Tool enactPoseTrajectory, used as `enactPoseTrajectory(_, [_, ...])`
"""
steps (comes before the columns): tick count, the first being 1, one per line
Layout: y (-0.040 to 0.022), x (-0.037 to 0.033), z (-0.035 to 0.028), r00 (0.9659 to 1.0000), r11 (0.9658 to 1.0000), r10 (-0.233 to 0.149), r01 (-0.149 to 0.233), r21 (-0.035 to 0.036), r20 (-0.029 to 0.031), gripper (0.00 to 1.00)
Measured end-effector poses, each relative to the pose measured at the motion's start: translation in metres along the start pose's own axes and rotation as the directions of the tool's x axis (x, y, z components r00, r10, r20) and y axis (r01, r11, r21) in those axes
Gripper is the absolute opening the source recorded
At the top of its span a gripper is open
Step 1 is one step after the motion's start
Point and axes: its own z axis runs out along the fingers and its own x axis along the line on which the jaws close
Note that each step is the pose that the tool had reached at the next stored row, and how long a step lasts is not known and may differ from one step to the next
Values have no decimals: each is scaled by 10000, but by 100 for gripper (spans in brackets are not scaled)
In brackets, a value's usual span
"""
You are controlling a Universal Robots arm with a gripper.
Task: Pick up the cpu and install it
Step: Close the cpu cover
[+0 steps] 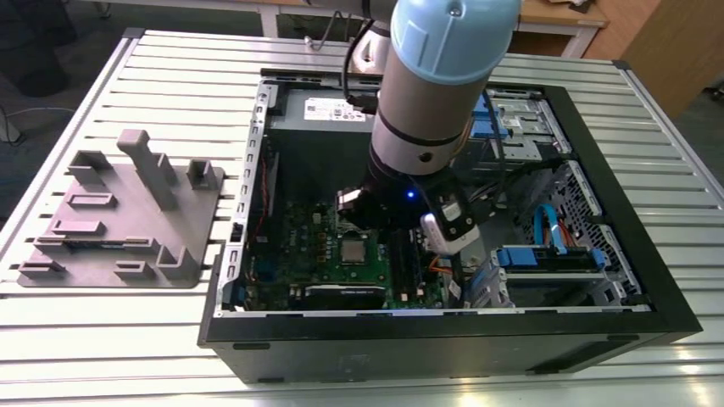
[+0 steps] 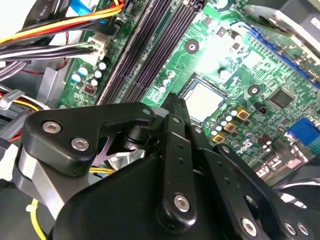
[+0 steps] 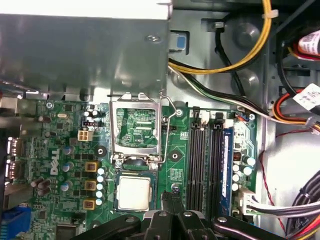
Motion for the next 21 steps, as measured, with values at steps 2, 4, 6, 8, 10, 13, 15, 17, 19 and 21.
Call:
enactPoseTrajectory(2, [4, -1, 9, 9999, 9999, -170, 170, 4, -7, 11])
enactPoseTrajectory(4, [15, -3, 16, 9996, 9996, -282, 282, 6, -12, 11])
enactPoseTrajectory(6, [46, -8, 21, 9995, 9995, -319, 319, 7, -14, 11])
enactPoseTrajectory(8, [80, -13, 27, 9994, 9994, -348, 348, 7, -16, 11])
enactPoseTrajectory(10, [117, -19, 34, 9993, 9993, -367, 367, 8, -17, 11])
enactPoseTrajectory(13, [144, -26, 45, 9993, 9993, -380, 380, 6, -16, 11])
enactPoseTrajectory(15, [144, -26, 45, 9993, 9993, -380, 380, 7, -18, 11])
enactPoseTrajectory(17, [144, -28, 45, 9990, 9990, -444, 444, -13, -19, 11])
enactPoseTrajectory(19, [144, -28, 45, 9990, 9990, -445, 445, -13, -19, 11])
enactPoseTrajectory(21, [144, -28, 45, 9990, 9990, -445, 445, -14, -19, 11])
